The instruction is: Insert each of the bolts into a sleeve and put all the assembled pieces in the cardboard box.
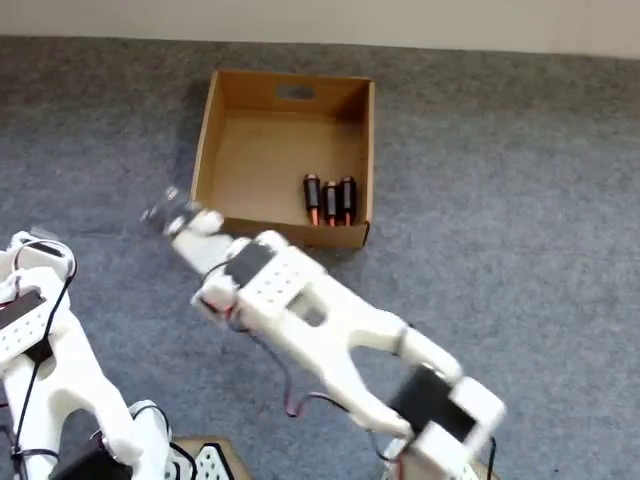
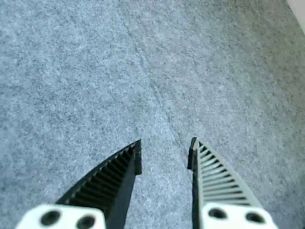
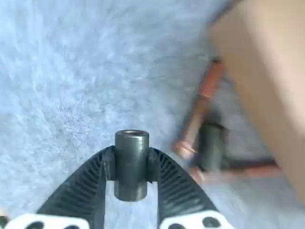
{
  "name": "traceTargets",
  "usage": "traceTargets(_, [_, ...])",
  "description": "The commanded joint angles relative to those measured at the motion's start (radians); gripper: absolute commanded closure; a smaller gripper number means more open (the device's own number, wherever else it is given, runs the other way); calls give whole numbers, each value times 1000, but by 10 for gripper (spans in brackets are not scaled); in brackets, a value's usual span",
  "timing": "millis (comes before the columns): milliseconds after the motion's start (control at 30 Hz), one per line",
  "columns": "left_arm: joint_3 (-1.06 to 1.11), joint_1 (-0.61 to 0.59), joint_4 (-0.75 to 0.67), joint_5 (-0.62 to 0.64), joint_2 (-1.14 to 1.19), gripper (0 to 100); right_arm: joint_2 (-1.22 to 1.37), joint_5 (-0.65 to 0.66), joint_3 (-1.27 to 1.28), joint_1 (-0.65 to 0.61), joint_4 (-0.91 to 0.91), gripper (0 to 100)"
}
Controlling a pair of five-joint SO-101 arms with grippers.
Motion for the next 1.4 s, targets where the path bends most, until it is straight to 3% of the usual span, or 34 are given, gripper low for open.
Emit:
traceTargets(0, [-42, 21, -15, 8, -30, 822, -228, -78, 45, 113, 70, 992])
traceTargets(100, [-45, 77, 25, -38, -30, 822, -360, -97, 183, 254, 73, 992])
traceTargets(233, [-76, 228, 107, -269, -30, 822, -506, -97, 389, 443, 13, 992])
traceTargets(367, [-177, 444, 356, -493, -22, 822, -601, -92, 587, 524, -94, 992])
traceTargets(500, [-341, 657, 624, -583, 91, 822, -628, -92, 727, 556, -209, 992])
traceTargets(600, [-447, 754, 761, -617, 208, 822, -605, -95, 783, 570, -265, 992])
traceTargets(700, [-506, 799, 827, -615, 271, 822, -549, -92, 796, 582, -271, 992])
traceTargets(933, [-509, 809, 830, -612, 277, 822, -298, -92, 685, 624, -196, 986])
traceTargets(1133, [-506, 809, 830, -612, 285, 822, -96, -91, 498, 625, -41, 839])
traceTargets(1367, [-476, 809, 829, -612, 278, 822, -64, -57, 466, 624, -38, 892])
